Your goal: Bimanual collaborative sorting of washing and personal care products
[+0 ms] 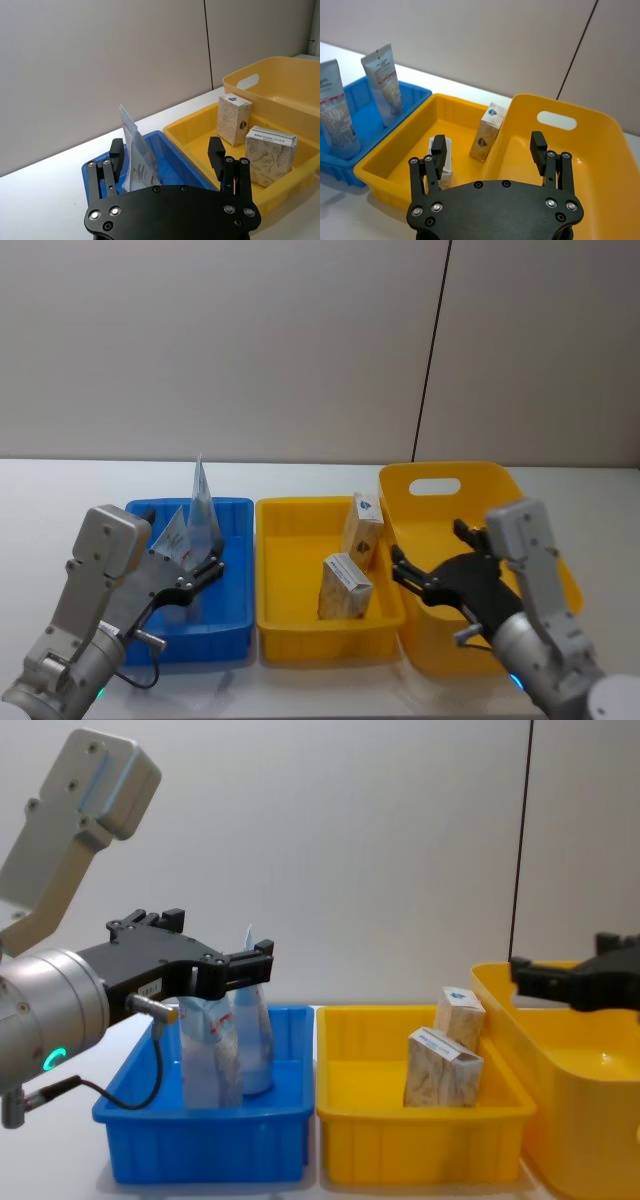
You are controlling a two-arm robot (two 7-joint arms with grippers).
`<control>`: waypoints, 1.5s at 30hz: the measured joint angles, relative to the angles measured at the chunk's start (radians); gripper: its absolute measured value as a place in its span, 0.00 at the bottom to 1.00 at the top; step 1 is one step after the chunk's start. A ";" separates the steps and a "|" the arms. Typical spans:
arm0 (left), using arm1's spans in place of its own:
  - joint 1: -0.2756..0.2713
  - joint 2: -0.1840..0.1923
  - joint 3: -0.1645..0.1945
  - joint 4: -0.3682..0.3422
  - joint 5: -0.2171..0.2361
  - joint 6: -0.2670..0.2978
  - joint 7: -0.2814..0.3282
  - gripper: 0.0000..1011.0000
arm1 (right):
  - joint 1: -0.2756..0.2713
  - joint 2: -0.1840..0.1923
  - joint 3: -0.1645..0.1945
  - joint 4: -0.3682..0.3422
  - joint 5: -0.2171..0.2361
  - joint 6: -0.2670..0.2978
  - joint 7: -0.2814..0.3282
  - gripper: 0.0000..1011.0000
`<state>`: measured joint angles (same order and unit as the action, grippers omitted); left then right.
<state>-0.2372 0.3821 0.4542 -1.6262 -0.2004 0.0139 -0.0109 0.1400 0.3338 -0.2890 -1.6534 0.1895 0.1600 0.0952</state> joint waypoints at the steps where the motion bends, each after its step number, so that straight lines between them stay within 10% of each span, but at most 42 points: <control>1: 0.000 0.000 0.000 0.000 0.000 0.000 0.000 0.99 | 0.013 -0.004 -0.006 0.010 -0.003 0.009 0.002 0.99; 21: 0.000 0.000 0.000 0.000 0.000 0.000 0.000 0.99 | 0.218 -0.126 -0.088 0.166 -0.025 0.234 0.049 0.99; 45: 0.000 0.000 0.000 0.000 0.000 0.000 0.000 0.99 | 0.307 -0.185 -0.137 0.278 -0.094 0.366 0.016 0.99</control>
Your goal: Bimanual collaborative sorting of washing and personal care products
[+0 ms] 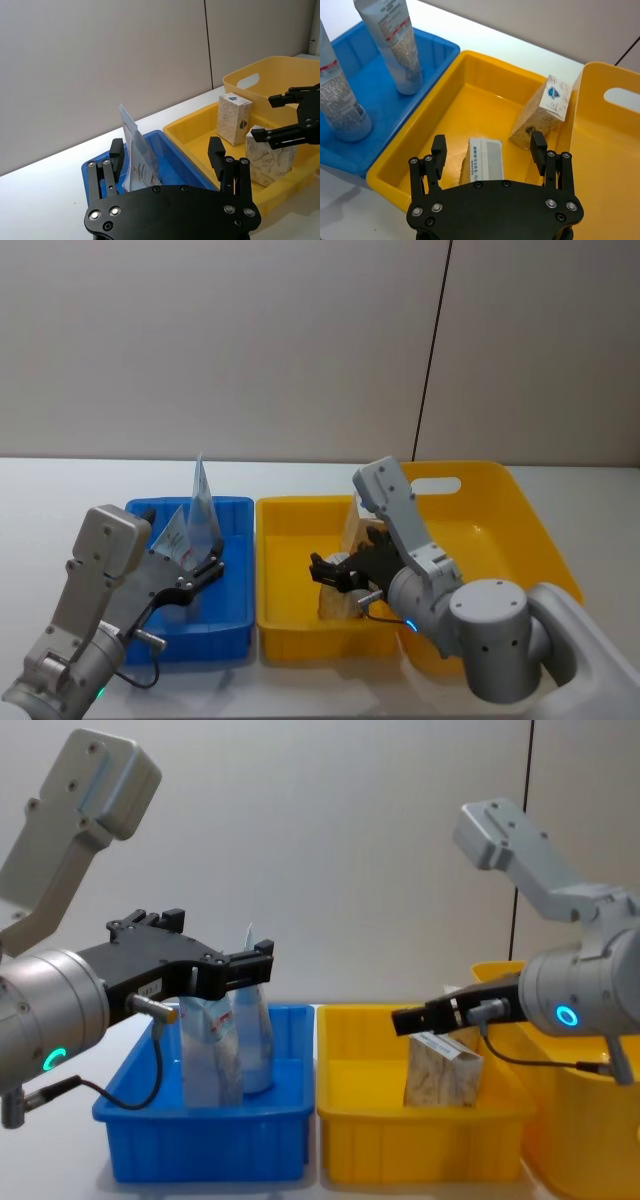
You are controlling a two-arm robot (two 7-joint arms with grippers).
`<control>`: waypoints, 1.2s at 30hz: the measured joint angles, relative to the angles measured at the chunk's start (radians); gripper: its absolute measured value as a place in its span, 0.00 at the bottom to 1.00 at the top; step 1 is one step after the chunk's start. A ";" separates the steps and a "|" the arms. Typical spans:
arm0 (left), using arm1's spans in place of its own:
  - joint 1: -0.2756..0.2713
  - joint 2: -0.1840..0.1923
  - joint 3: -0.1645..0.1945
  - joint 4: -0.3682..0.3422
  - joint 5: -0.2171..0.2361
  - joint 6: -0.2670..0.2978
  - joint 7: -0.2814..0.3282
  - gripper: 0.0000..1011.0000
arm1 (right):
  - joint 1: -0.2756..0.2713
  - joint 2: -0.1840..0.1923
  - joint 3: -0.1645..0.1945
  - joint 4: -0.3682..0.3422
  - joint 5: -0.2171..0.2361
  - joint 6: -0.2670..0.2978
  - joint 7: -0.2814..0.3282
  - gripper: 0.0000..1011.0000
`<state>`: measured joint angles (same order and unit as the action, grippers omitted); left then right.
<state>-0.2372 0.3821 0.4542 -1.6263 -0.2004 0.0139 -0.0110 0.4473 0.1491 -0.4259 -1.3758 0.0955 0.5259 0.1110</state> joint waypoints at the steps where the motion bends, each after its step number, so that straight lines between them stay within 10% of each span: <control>1: 0.000 0.000 0.000 0.000 0.000 0.000 0.000 0.99 | 0.001 -0.001 0.000 0.003 0.000 0.002 0.000 0.99; 36: 0.000 0.000 0.000 0.000 0.000 0.000 0.000 0.99 | 0.045 -0.041 0.013 0.135 -0.004 0.032 0.052 0.99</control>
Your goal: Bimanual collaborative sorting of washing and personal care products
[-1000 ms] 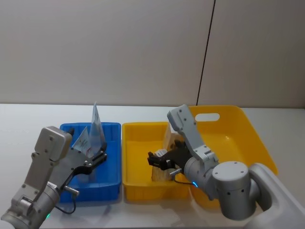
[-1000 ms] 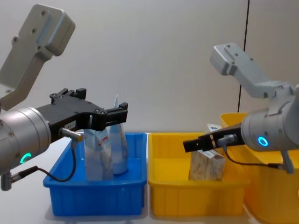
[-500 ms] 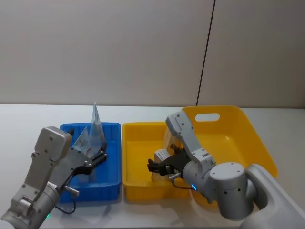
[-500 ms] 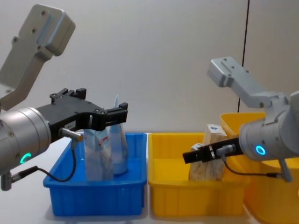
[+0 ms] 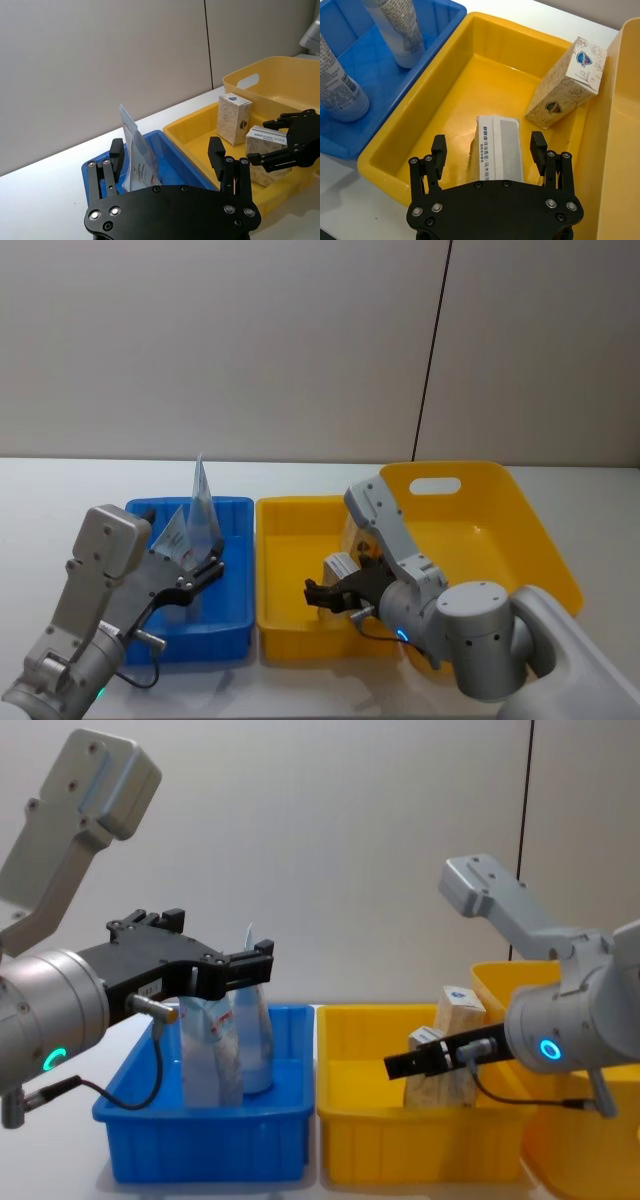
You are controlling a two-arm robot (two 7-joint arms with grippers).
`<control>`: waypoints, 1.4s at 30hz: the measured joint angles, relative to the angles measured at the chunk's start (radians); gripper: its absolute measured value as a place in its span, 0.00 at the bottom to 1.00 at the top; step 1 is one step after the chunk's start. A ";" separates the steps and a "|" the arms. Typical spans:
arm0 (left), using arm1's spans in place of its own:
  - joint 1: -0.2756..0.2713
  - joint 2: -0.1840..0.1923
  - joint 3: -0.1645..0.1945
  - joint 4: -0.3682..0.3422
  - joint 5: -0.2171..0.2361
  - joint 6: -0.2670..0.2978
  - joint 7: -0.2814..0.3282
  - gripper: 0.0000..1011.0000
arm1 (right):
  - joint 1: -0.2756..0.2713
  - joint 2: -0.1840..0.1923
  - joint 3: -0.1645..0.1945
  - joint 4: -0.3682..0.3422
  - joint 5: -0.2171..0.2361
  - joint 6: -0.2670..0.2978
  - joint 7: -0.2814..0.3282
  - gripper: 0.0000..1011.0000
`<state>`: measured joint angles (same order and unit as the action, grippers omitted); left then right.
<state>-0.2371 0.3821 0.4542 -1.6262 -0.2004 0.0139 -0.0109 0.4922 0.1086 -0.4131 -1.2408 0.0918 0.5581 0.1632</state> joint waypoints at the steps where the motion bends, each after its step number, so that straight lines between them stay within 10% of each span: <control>1: 0.000 0.000 0.000 0.000 0.000 0.000 0.000 0.99 | 0.000 0.000 0.000 0.001 0.000 -0.001 0.001 0.99; 27: 0.000 0.000 0.000 0.000 0.000 0.000 0.000 0.99 | 0.006 -0.008 0.005 0.017 0.004 -0.007 0.011 0.30; 42: 0.000 0.000 0.000 0.000 0.000 0.000 0.000 0.99 | 0.005 -0.008 0.007 0.015 0.004 -0.014 0.014 0.27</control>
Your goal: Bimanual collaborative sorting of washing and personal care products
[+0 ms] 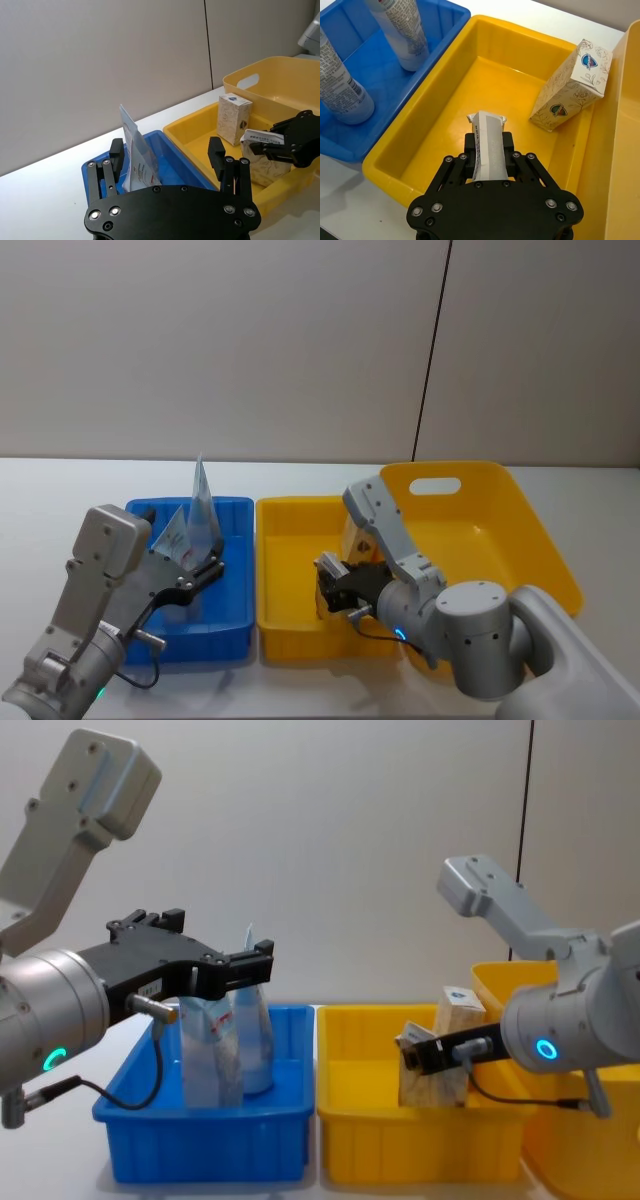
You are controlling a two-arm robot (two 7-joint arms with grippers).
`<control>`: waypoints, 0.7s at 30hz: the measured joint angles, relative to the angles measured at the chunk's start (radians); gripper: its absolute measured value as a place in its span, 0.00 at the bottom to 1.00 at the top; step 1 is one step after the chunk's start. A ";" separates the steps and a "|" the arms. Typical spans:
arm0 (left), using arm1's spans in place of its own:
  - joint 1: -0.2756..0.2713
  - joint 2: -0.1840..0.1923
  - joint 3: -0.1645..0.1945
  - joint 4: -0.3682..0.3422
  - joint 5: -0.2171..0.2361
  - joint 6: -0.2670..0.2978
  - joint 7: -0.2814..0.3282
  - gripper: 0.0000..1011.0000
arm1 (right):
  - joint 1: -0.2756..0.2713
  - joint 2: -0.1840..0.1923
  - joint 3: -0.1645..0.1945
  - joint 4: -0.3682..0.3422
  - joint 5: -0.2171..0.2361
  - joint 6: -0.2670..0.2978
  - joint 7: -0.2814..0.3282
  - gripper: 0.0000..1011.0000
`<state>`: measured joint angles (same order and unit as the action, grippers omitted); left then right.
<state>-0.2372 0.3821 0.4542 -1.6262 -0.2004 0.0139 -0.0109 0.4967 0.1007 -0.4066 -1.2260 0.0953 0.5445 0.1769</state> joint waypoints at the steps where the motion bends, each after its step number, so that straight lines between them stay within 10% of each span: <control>1: 0.000 0.000 0.000 0.000 0.000 0.000 0.000 0.99 | -0.001 0.000 0.000 -0.002 0.000 -0.002 0.000 0.27; 21: 0.000 0.000 0.000 0.000 0.000 0.000 0.000 0.99 | -0.030 0.023 0.034 -0.125 -0.017 -0.141 -0.005 0.25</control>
<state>-0.2371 0.3821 0.4542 -1.6262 -0.2004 0.0139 -0.0109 0.4664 0.1238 -0.3723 -1.3512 0.0788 0.4033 0.1721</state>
